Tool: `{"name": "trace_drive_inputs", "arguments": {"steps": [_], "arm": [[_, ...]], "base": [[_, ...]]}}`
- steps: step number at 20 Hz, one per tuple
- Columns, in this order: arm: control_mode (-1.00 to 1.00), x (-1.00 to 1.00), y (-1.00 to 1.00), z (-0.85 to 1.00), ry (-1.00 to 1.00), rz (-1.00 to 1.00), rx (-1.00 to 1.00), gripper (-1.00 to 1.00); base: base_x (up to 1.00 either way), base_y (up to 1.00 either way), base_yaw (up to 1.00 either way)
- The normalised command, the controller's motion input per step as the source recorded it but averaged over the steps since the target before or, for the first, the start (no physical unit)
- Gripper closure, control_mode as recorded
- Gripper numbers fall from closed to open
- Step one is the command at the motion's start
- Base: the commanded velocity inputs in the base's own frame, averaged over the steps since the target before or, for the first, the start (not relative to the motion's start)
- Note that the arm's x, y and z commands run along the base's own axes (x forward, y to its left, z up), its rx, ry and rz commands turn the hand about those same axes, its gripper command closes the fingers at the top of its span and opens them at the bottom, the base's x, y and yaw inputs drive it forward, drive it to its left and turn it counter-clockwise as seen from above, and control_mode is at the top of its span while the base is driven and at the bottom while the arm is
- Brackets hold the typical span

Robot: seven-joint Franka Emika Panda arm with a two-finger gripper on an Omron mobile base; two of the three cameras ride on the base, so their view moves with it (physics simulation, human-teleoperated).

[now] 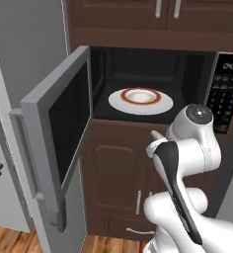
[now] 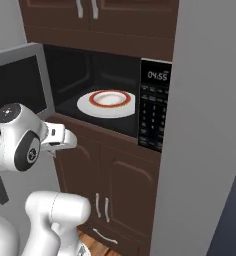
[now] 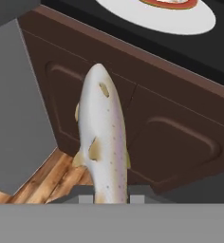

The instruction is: Transport the fish from the fridge to the microwave and turn on the microwave.

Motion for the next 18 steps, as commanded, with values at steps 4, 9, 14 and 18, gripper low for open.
{"name": "trace_drive_inputs", "arguments": {"steps": [4,9,14,18], "arm": [[1.00,0.00,0.00,0.00,0.00,0.00,0.00,1.00],[1.00,0.00,0.00,0.00,0.00,0.00,0.00,1.00],[1.00,0.00,0.00,0.00,0.00,0.00,0.00,1.00],[1.00,0.00,0.00,0.00,0.00,0.00,0.00,1.00]], "base": [[0.30,-0.38,0.25],[0.15,-0.34,0.20],[0.18,-0.33,0.20],[0.17,-0.37,0.19]]}}
